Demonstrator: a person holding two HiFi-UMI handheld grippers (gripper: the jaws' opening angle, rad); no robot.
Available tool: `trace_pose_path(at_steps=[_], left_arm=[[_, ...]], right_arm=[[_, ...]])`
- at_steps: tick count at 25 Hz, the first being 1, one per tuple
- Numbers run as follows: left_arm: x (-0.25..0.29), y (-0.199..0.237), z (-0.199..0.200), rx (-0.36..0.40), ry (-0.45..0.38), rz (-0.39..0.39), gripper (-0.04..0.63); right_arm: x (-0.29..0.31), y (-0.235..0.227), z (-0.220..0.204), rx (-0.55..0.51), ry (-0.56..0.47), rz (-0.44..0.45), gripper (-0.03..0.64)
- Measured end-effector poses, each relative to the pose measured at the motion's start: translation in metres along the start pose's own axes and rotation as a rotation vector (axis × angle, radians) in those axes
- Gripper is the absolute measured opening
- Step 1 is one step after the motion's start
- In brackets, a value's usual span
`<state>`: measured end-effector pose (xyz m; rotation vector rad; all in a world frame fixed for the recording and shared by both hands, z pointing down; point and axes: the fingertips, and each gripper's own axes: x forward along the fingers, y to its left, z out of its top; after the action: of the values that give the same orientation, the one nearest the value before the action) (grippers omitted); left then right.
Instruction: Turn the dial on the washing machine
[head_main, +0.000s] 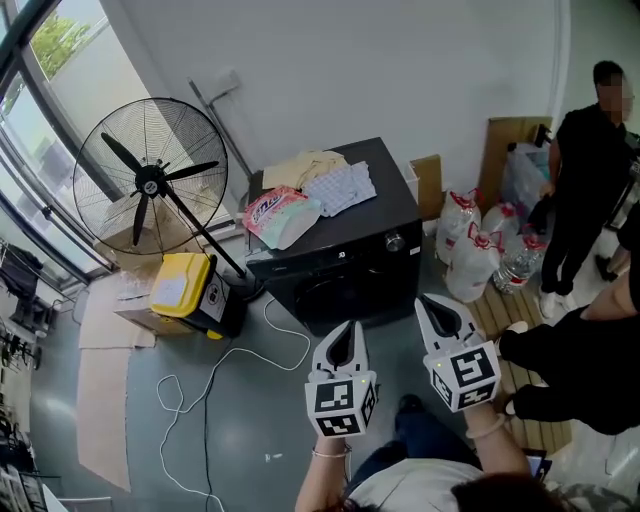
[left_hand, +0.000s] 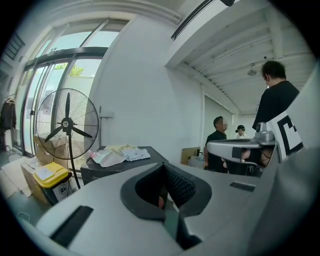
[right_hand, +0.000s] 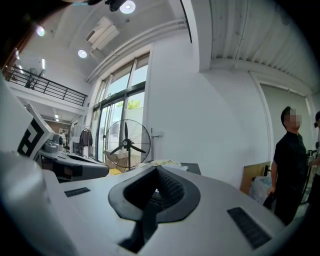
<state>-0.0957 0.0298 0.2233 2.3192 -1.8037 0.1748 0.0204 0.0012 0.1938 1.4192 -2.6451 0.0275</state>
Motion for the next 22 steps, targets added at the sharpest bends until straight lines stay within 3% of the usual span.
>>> trace_pose_path(at_steps=[22], left_arm=[[-0.069,-0.024,0.032,0.026,-0.071,-0.022,0.014]], right_arm=[[-0.066,0.031,0.045,-0.029,-0.085,-0.003,0.026]])
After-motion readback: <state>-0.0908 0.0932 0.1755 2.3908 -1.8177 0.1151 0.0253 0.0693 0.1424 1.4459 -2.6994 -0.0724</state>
